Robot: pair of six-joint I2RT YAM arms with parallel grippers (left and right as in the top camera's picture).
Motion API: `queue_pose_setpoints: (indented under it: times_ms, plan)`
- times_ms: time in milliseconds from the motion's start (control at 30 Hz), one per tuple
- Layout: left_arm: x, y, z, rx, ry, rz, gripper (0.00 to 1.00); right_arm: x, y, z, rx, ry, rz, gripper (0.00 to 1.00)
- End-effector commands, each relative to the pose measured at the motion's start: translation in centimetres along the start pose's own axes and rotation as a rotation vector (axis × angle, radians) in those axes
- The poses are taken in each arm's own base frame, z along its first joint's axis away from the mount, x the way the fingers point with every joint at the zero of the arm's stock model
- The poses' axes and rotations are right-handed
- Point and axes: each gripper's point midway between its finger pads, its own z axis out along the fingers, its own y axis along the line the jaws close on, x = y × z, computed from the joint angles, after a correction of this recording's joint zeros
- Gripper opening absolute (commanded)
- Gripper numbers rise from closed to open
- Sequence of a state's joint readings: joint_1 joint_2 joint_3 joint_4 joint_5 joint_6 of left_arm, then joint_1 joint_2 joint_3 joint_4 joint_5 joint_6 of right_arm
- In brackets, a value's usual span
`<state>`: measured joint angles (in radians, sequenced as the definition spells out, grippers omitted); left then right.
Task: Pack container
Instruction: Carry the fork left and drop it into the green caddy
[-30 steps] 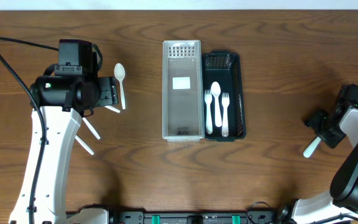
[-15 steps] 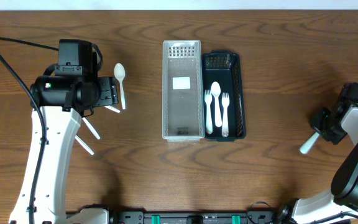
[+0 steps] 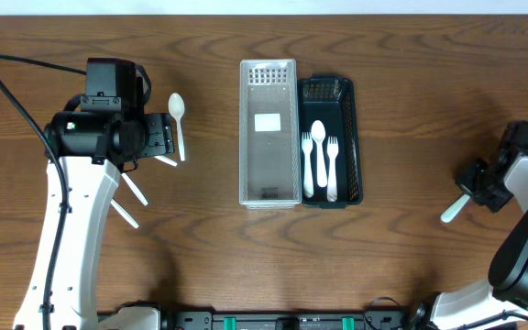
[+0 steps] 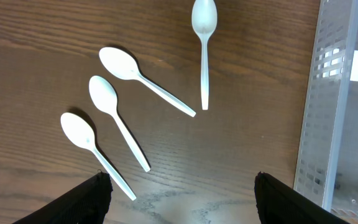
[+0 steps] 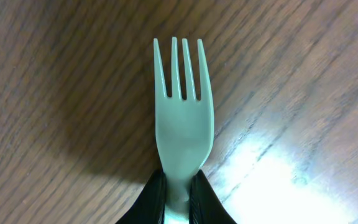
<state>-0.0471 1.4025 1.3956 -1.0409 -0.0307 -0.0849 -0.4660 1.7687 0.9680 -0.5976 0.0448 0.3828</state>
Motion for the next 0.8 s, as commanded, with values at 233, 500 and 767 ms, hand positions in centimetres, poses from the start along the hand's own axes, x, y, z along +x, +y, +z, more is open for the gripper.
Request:
queue_pose_setpoints:
  times_ms: [233,500,767]
  plan:
    - [-0.5,0.3,-0.6,-0.010,-0.020,-0.006,0.76,-2.7,12.8,-12.4,-0.214,-0.133,-0.306,0.01]
    - [-0.5,0.3,-0.6,-0.010,-0.021,-0.006,0.76,3.4,25.2,-19.7,-0.408,-0.249,-0.607,0.01]
    - [-0.5,0.3,-0.6,-0.010,-0.020,-0.006,0.76,11.4,29.8,-14.9,-0.359,-0.118,-0.729,0.01]
